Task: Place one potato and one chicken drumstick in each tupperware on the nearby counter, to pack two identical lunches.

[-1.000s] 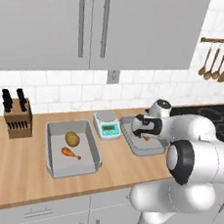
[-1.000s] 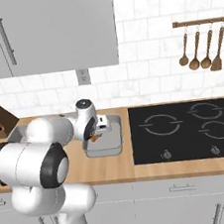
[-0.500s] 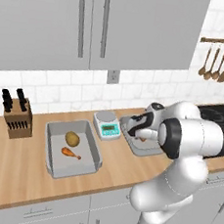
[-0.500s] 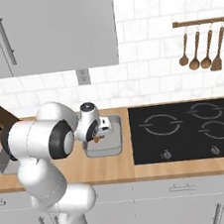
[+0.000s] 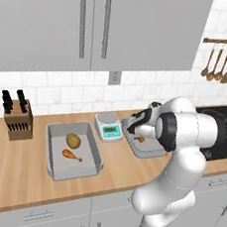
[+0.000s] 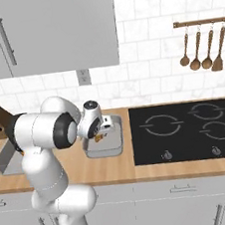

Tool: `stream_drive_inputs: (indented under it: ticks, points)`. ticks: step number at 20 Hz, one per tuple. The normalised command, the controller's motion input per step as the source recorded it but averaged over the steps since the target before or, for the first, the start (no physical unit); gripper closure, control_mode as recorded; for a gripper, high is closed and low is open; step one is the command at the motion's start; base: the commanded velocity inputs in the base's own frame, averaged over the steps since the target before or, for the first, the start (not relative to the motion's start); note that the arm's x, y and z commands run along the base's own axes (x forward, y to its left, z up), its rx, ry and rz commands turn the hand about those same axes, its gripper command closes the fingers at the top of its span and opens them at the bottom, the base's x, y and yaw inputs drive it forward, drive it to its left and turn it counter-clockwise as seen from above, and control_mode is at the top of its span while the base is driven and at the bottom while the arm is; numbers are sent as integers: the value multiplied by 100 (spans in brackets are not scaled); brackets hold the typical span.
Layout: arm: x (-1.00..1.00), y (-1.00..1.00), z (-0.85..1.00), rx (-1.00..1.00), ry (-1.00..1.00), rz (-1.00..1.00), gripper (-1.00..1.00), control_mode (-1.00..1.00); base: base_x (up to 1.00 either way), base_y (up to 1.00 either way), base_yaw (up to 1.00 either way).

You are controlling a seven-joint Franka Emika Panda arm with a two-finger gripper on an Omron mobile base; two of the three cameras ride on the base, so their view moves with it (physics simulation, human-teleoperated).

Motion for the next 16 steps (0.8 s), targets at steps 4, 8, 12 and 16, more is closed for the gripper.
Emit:
stream_drive_inputs:
  ticks: [4,8,12,16]
  points:
    - [-73,0,86,1,0,0,-100,-100,0,0,0]
    - [-100,0,81,0,0,0,-100,-100,0,0,0]
    - [-100,8,60,0,-4,0,-100,-100,0,0,0]
    - [-100,23,6,0,-34,1,-100,-100,0,0,0]
